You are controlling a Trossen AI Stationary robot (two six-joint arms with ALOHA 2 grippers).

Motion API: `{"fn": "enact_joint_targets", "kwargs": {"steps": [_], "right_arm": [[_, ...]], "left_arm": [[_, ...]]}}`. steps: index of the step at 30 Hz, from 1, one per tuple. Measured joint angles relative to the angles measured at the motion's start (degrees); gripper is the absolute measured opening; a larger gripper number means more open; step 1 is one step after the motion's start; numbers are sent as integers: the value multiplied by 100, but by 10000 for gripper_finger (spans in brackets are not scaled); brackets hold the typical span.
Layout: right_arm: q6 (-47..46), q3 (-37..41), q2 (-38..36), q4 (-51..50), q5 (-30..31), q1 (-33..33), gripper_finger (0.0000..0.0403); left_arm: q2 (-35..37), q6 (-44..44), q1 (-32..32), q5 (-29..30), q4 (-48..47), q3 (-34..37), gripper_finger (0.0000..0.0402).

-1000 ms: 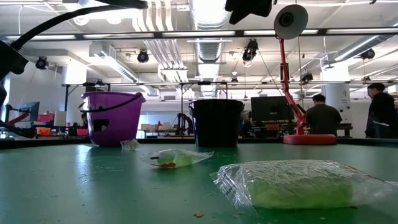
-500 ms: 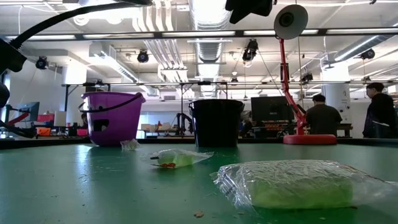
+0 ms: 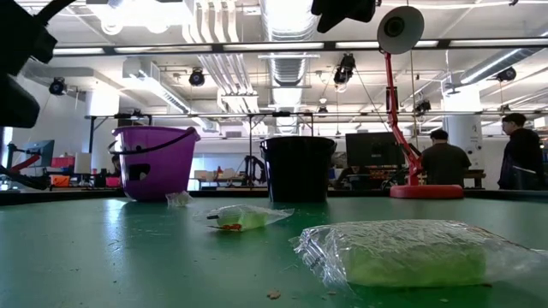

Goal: Sort candy
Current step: Put the red candy into the green bucket

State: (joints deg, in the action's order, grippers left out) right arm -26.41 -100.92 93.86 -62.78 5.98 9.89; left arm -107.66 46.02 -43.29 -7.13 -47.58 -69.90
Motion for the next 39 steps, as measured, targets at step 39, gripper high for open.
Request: {"fn": "enact_joint_targets", "kwargs": {"steps": [39], "right_arm": [[-17,0,-861,-929,11,0,153]], "left_arm": [[1940,-2107,2830,1863,-528,-342,0]]}}
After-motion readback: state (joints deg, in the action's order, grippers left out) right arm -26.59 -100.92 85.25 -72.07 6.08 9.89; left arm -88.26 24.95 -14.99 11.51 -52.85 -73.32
